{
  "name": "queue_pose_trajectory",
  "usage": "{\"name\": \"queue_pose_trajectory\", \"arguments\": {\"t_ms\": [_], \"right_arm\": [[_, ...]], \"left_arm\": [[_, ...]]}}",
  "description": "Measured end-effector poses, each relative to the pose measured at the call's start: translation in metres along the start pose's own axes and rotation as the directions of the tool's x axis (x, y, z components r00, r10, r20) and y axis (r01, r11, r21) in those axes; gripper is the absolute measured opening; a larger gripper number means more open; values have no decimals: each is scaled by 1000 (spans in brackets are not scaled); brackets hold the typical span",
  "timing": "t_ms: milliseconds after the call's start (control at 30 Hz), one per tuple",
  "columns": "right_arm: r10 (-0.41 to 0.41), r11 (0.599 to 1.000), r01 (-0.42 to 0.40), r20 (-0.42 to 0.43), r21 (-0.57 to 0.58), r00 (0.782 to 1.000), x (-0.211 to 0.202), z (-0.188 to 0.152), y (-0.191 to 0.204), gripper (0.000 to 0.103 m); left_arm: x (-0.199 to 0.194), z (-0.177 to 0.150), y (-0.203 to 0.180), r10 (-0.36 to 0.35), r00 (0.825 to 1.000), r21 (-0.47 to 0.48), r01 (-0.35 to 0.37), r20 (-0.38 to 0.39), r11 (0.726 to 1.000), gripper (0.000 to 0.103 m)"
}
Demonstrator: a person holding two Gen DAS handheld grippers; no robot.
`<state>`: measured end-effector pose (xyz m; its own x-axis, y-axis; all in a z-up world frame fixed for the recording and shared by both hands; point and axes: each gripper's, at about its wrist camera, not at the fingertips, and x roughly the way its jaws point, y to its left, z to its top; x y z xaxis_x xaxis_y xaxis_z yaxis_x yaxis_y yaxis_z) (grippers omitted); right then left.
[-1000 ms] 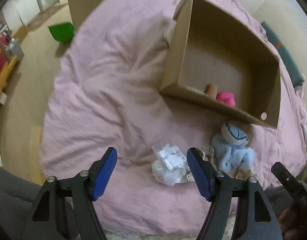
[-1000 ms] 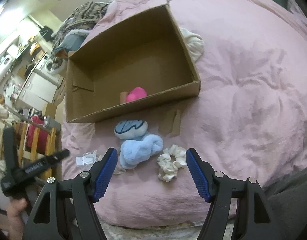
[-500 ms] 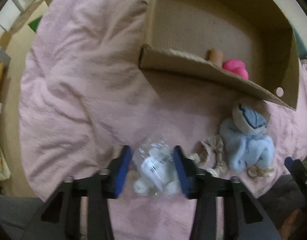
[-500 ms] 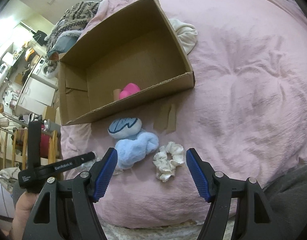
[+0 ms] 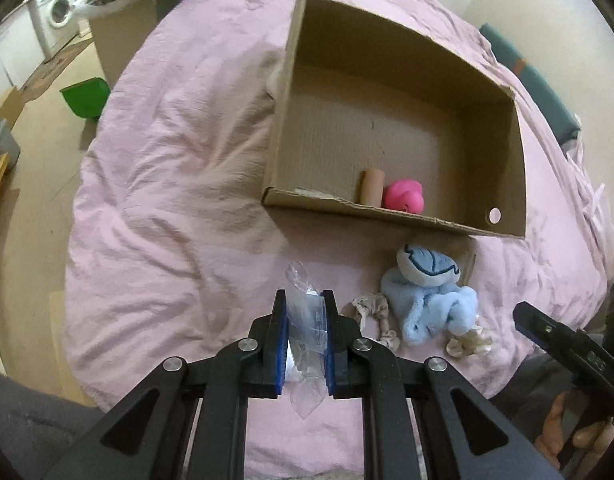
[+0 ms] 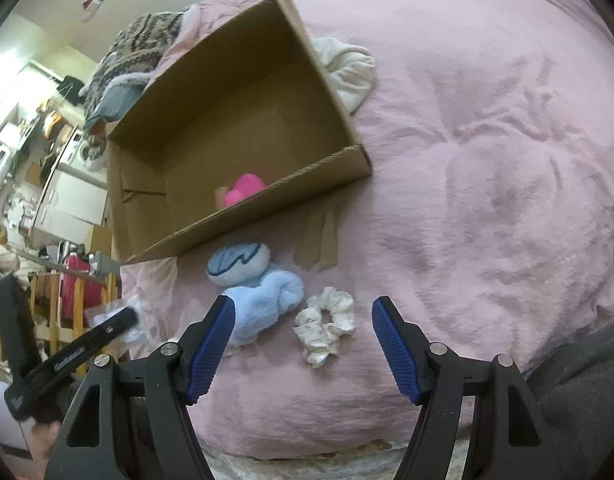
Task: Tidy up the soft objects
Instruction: 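Grasp the clear plastic bag with the left tool while the right tool grasps the cream scrunchie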
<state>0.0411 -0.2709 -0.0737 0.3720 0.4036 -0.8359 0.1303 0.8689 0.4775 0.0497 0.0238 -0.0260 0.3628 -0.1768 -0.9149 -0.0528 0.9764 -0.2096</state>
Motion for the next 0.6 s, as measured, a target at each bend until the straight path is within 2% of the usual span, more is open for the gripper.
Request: {"name": "queue_pose_trajectory", "arguments": {"t_ms": [200,300,333,367,500,533,567,600], "right_arm": [[-14,997,23,-113,76,993,24,0,-14,75],[-30,998,38,-151,47,988,36,-2,-8,75],[-45,998,50,-158,26,986,39,-3,-4,72],[-71,997,71,-166,-5,984,43,-4,0,60],[-111,994,104,-215,-42,970,60,-8,4,43],[-118,993,110,-210,-50,971,59,-8,4,33],[-123,992,112,-209,-62,970,59,-9,6,18],[-131,990,116,-212,-79,968,61,-11,10,17]], "left_arm": [[5,-2,-5,3,1000,18,-2,-12,1000,13],[6,-5,-8,4,1000,32,-3,-14,999,13],[6,-6,-9,5,1000,37,-5,-14,999,13],[7,-7,-11,10,1000,44,-9,-14,999,13],[8,-9,-14,25,1000,61,-24,-12,998,13],[9,-10,-14,29,1000,63,-28,-11,998,13],[9,-10,-14,33,999,63,-32,-10,997,13],[9,-10,-13,37,999,61,-36,-9,997,13]]}}
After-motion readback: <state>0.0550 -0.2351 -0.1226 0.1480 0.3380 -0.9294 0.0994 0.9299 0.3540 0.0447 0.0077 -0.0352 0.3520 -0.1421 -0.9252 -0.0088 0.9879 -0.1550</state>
